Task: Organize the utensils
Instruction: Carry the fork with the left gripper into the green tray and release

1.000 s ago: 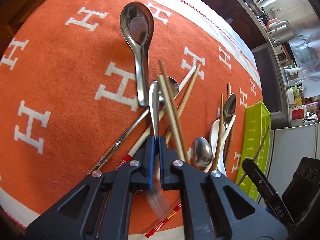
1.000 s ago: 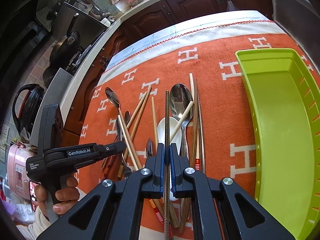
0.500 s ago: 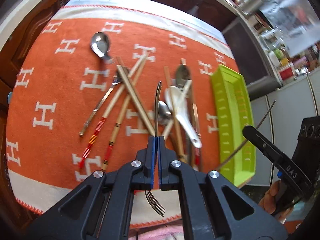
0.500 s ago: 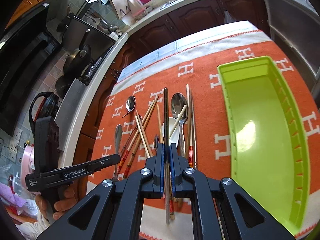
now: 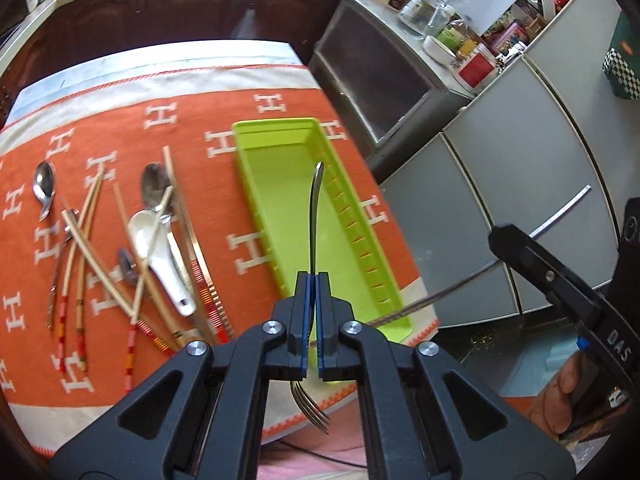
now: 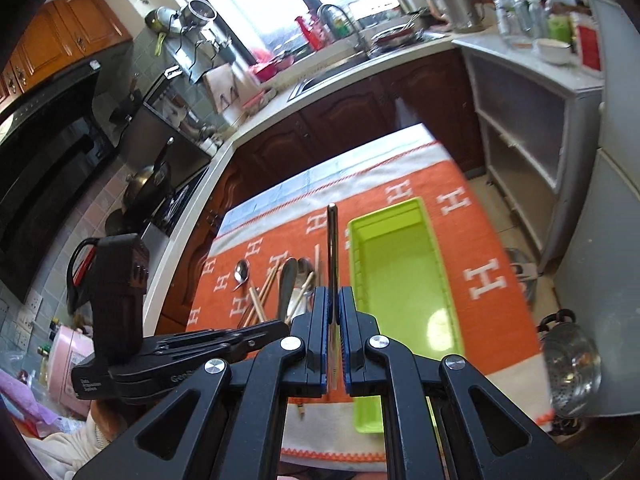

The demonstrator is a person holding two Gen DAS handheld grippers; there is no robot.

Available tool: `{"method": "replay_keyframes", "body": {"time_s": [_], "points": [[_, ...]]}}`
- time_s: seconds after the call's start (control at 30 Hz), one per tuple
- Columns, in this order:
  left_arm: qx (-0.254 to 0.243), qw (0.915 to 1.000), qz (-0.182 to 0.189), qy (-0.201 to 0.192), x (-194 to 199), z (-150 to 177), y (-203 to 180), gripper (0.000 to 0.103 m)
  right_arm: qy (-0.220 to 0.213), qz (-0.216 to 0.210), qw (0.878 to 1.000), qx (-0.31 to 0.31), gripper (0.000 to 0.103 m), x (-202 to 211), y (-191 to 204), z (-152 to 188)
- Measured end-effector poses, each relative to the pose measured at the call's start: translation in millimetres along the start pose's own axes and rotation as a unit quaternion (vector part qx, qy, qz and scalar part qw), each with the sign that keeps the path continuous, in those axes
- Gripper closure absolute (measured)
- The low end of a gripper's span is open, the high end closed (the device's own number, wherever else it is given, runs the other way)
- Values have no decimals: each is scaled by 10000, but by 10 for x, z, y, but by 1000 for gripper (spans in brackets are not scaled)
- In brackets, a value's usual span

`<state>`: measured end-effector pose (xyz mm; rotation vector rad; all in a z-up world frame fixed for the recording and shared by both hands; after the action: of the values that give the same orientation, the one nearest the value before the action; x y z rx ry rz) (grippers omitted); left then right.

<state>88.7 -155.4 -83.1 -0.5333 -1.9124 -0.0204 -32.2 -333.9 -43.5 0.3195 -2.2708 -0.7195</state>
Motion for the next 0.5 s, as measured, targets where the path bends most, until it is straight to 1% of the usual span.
{"method": "replay_keyframes", "body": {"time_s": [0.07, 0.13, 0.27, 0.37, 0.5], "points": [[-23, 10000, 49, -18, -73, -55, -150, 103, -71, 163, 9998, 25, 98, 178, -60, -60], [21, 10000, 58, -5, -187, -107, -276, 103, -49, 369, 9993, 70, 98, 267, -121, -106], [88, 9998, -23, 180, -555, -174, -357, 103, 263, 784, 9964, 193, 98, 285, -309, -187], [45, 9996, -166, 216, -780, -178, -379, 103, 635, 1031, 9920, 355, 98, 96, -422, -241], [8, 9995, -300, 129, -884, -196, -328, 103, 1074, 1223, 9861, 339, 98, -261, -585, -273]]}}
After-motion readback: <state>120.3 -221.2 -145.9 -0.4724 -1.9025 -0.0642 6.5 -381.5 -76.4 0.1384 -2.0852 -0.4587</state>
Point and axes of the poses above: each gripper's, at about its wrist camera, not at the fingertips, and x roughly against the way its jaws point, y to its left, z to its underside, the point moved 2 cm from there along -x, roughly the way its jaws point, and after that the axes turned 10 degrees about -z, right-handed, at the moved point
